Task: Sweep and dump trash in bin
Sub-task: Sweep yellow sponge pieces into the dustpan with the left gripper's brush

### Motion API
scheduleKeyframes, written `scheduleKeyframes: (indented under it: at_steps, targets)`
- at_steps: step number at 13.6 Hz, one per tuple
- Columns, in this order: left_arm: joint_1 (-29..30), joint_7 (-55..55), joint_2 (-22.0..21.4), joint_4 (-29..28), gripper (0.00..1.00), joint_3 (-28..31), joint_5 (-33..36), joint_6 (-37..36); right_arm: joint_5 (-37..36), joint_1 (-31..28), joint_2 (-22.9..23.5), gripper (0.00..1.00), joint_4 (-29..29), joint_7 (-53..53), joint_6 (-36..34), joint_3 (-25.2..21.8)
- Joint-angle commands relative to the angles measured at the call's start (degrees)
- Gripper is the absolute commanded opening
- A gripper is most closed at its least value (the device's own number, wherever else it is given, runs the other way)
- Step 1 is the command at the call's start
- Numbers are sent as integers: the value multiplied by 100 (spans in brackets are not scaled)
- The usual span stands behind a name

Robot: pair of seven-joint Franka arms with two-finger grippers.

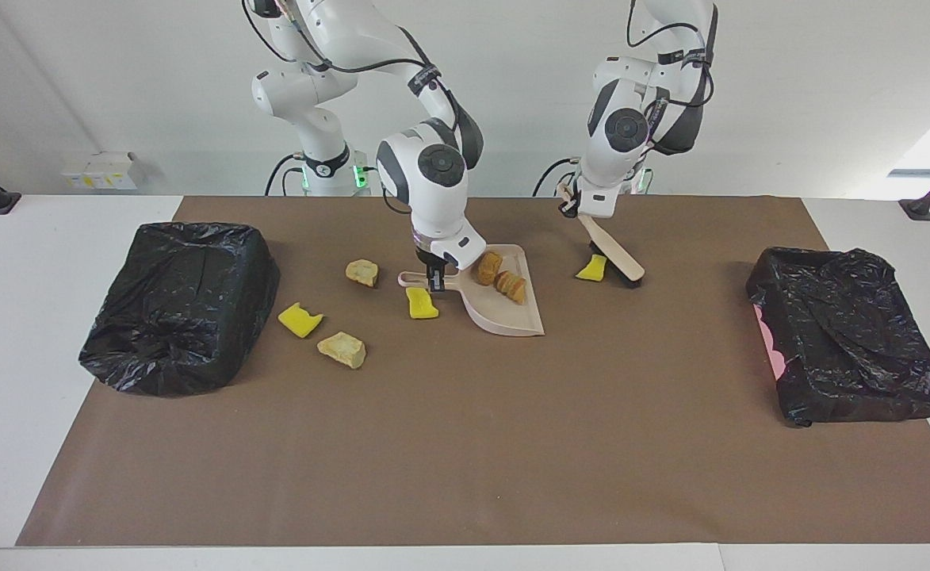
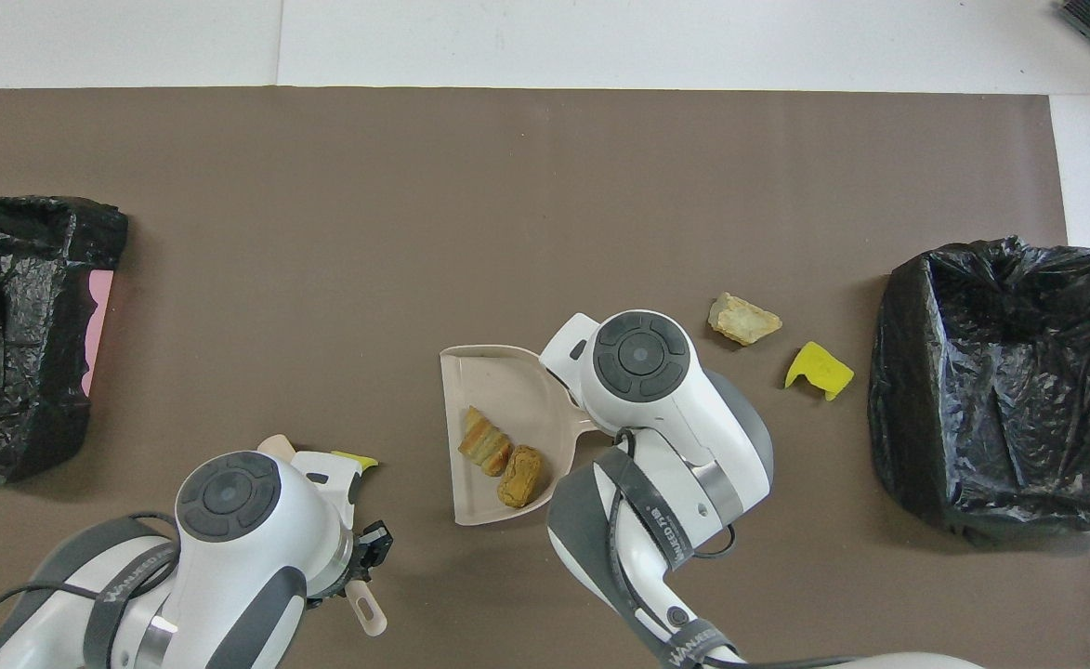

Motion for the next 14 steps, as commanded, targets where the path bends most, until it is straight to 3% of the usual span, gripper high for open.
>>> scheduleKeyframes:
  at_steps: [1, 5, 14]
  targets:
    - [-112, 80, 358, 194, 0, 43, -121, 706, -70, -13, -156, 0, -220, 60, 144, 26]
    - [-305, 1143, 693, 546, 0, 34, -647, 1252, -70, -13, -120, 0, -220, 165, 222, 26]
    - [-974, 1645, 1053, 1196, 0, 34, -719, 1543, -70, -83, -120, 0, -316, 218, 249, 26]
